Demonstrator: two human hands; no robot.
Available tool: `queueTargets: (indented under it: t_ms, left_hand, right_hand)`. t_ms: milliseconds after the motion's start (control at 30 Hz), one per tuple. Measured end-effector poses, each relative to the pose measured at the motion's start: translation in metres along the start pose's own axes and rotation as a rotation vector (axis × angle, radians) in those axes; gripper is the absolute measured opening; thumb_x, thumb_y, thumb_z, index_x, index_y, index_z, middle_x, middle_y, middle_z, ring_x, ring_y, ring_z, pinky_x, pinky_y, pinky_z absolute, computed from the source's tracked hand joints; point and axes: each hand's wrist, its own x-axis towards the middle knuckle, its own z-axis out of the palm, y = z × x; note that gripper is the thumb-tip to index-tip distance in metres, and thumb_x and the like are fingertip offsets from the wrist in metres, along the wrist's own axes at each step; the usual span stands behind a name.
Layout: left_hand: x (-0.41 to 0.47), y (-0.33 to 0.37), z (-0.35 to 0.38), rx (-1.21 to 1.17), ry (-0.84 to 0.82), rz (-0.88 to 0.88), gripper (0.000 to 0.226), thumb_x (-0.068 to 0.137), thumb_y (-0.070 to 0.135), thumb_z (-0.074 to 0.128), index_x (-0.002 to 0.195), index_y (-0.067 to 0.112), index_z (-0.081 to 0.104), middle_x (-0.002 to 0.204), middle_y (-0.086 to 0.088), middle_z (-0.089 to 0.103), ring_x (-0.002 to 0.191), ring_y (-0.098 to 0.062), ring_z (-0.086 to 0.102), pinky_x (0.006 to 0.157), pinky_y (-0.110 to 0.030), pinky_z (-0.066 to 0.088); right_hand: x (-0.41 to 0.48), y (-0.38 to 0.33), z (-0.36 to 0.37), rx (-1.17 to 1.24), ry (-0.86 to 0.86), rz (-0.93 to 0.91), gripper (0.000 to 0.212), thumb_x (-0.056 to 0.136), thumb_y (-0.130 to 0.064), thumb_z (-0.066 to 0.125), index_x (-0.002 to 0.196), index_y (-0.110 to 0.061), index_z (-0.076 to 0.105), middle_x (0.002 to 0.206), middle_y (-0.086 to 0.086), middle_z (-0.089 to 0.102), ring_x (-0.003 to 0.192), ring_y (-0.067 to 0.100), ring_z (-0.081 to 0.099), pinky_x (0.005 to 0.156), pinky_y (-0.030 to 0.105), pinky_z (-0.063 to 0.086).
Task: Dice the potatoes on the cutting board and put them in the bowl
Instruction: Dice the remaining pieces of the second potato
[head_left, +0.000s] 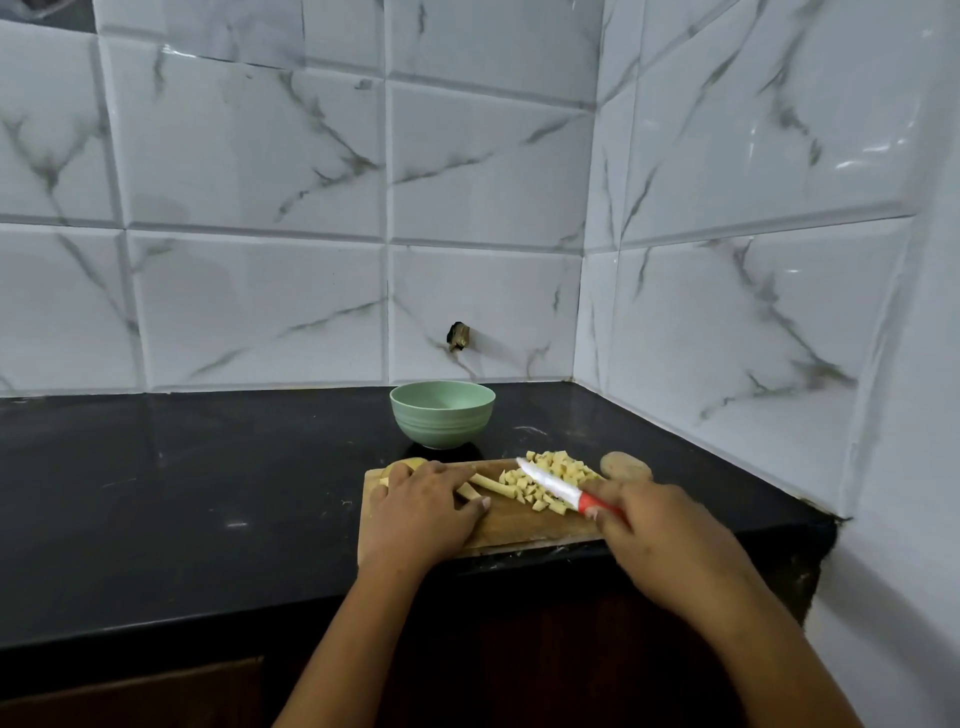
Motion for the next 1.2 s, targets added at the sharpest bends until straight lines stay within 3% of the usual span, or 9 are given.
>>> queueTargets:
  t_ms: [167, 333, 467, 567, 700, 900, 1100, 1200]
  left_hand:
    - [0.004, 0.001, 0.002, 0.051, -0.067, 0.049, 0.047, 0.097, 0.052, 0.025, 0.144, 0.049, 0.021, 0.152, 0.014, 0.025, 0.135, -0.019, 0.023, 0.105, -0.042, 0.022]
    - [0.006, 0.002, 0.004, -0.028, -0.062, 0.048, 0.046, 0.097, 0.038, 0.024, 0.140, 0.053, 0.028, 0.149, 0.015, 0.028, 0.130, -0.016, 0.025, 0.103, -0.041, 0.021]
    - [0.008, 0.002, 0.003, -0.043, -0.045, 0.047, 0.047, 0.096, 0.028, 0.027, 0.135, 0.053, 0.034, 0.146, 0.015, 0.032, 0.131, -0.017, 0.026, 0.105, -0.042, 0.021]
    - [0.015, -0.001, 0.000, -0.033, -0.046, 0.042, 0.052, 0.094, 0.017, 0.031, 0.131, 0.053, 0.040, 0.144, 0.014, 0.035, 0.132, -0.019, 0.027, 0.106, -0.043, 0.021]
    - [0.022, -0.007, 0.000, 0.000, 0.022, 0.060, 0.052, 0.092, 0.012, 0.031, 0.125, 0.049, 0.047, 0.140, 0.016, 0.040, 0.127, -0.016, 0.033, 0.101, -0.040, 0.022]
    - [0.021, -0.005, 0.001, -0.025, 0.035, 0.104, 0.019, 0.098, 0.037, 0.041, 0.111, 0.040, 0.055, 0.140, 0.020, 0.035, 0.126, -0.012, 0.025, 0.095, -0.036, 0.020]
    - [0.019, -0.009, 0.005, -0.044, 0.064, 0.170, 0.027, 0.089, 0.057, 0.047, 0.102, 0.036, 0.058, 0.127, 0.022, 0.038, 0.121, -0.007, 0.026, 0.102, -0.036, 0.026]
    - [0.012, -0.008, 0.007, -0.047, 0.132, 0.193, 0.027, 0.088, 0.058, 0.049, 0.099, 0.036, 0.059, 0.120, 0.024, 0.042, 0.116, -0.004, 0.031, 0.099, -0.033, 0.026]
  right_hand:
    - [-0.014, 0.007, 0.012, 0.150, -0.054, 0.028, 0.037, 0.100, -0.042, 0.039, 0.137, -0.045, 0.044, 0.119, -0.014, 0.059, 0.089, 0.005, 0.057, 0.079, 0.021, 0.050]
    - [-0.010, 0.013, 0.018, 0.089, 0.033, 0.080, 0.038, 0.101, -0.042, 0.036, 0.139, -0.043, 0.042, 0.091, -0.015, 0.058, 0.069, 0.003, 0.057, 0.056, 0.017, 0.044]
    - [-0.008, 0.006, 0.026, 0.120, 0.080, 0.099, 0.040, 0.101, -0.043, 0.033, 0.141, -0.045, 0.038, 0.091, -0.017, 0.055, 0.068, 0.002, 0.055, 0.050, 0.016, 0.036]
    - [-0.010, -0.004, 0.035, 0.197, 0.081, 0.112, 0.041, 0.101, -0.045, 0.033, 0.141, -0.048, 0.036, 0.114, -0.015, 0.058, 0.080, 0.002, 0.056, 0.061, 0.015, 0.043]
    - [-0.017, -0.013, 0.048, 0.337, 0.051, 0.131, 0.045, 0.100, -0.042, 0.037, 0.144, -0.047, 0.030, 0.125, -0.014, 0.056, 0.102, 0.003, 0.054, 0.081, 0.016, 0.044]
    - [-0.024, -0.021, 0.053, 0.390, -0.013, 0.145, 0.052, 0.103, -0.033, 0.033, 0.151, -0.038, 0.014, 0.130, -0.015, 0.046, 0.114, 0.001, 0.046, 0.091, 0.014, 0.037]
    - [-0.025, -0.022, 0.054, 0.374, -0.044, 0.126, 0.054, 0.104, -0.032, 0.030, 0.152, -0.036, 0.004, 0.112, -0.015, 0.033, 0.094, -0.001, 0.037, 0.077, 0.012, 0.035]
    - [-0.029, -0.021, 0.055, 0.354, -0.037, 0.126, 0.054, 0.104, -0.032, 0.030, 0.152, -0.035, 0.005, 0.117, -0.015, 0.036, 0.095, -0.001, 0.037, 0.075, 0.013, 0.035]
